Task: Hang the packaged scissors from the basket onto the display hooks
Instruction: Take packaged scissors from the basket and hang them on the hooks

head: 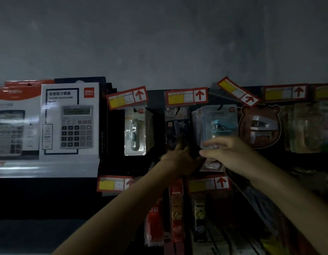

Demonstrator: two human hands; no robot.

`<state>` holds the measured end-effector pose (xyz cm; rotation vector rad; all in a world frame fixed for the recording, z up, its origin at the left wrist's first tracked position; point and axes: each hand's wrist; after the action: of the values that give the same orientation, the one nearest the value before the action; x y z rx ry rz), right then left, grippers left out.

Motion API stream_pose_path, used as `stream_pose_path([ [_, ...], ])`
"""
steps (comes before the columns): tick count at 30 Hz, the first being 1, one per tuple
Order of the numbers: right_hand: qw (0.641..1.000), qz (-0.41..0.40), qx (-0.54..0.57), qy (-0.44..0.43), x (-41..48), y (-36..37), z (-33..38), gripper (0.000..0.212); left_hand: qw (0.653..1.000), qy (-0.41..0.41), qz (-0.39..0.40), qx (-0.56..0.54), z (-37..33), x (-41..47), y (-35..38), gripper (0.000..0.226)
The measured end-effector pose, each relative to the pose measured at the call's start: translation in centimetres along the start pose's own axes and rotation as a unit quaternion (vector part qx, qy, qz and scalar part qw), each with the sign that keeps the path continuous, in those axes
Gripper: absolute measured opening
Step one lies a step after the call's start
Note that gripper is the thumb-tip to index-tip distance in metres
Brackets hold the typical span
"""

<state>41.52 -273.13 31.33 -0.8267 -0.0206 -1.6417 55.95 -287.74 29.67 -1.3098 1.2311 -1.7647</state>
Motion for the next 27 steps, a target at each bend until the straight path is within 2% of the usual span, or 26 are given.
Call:
stream_pose_path([
  [2, 1.0, -0.007, 0.013, -0.009, 0.0, -0.4, -0.3, 0.048, 0.997, -0.067, -0.015, -0.03, -0.5, 0.8, 0.1, 0.075],
  [3, 1.0, -0.011, 0.016, -0.013, 0.0, -0.5, -0.4, 0.049, 0.994, -0.092, -0.033, -0.043, -0.8, 1.1, -0.1, 0.071],
  [5, 0.999, -0.015, 0.021, -0.02, 0.1, -0.8, -0.6, 0.048, 0.984, -0.138, -0.064, -0.088, -1.5, 1.3, -0.4, 0.08],
  [8, 0.999, -0.016, 0.032, -0.025, 0.1, -1.0, -0.9, 0.043, 0.944, -0.241, -0.123, -0.19, -1.8, 1.2, -1.0, 0.101],
  [11, 0.999, -0.014, 0.036, -0.029, 0.0, -1.4, -1.3, 0.039, 0.914, -0.29, -0.188, -0.211, -1.6, 2.1, -0.5, 0.104],
  [15, 0.999, -0.003, 0.042, -0.02, -0.1, -2.0, -2.1, 0.039, 0.896, -0.306, -0.191, -0.26, -1.8, 2.5, -0.4, 0.098],
  [19, 0.999, 0.007, 0.05, -0.019, -0.2, -2.3, -2.9, 0.037, 0.896, -0.31, -0.167, -0.27, -1.6, 3.4, -0.1, 0.093],
  [21, 0.997, 0.009, 0.065, -0.028, -0.1, -2.3, -3.1, 0.031, 0.895, -0.314, -0.157, -0.274, -1.5, 3.9, 0.0, 0.096],
  [24, 0.997, -0.005, 0.074, -0.028, 0.0, -2.5, -3.0, 0.009, 0.895, -0.312, -0.152, -0.279, -1.7, 3.8, 0.0, 0.104],
  [27, 0.997, -0.017, 0.067, -0.023, 0.2, -2.8, -2.6, 0.013, 0.89, -0.326, -0.155, -0.279, -1.7, 4.3, 0.1, 0.102],
])
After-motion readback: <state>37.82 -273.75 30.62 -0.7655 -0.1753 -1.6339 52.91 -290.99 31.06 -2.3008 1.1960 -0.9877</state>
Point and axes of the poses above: each hand's wrist, its own x-axis towards the middle knuckle, its own y-axis out of the palm, z = x × y, and after that the axes turned 4 degrees about x, right-handed
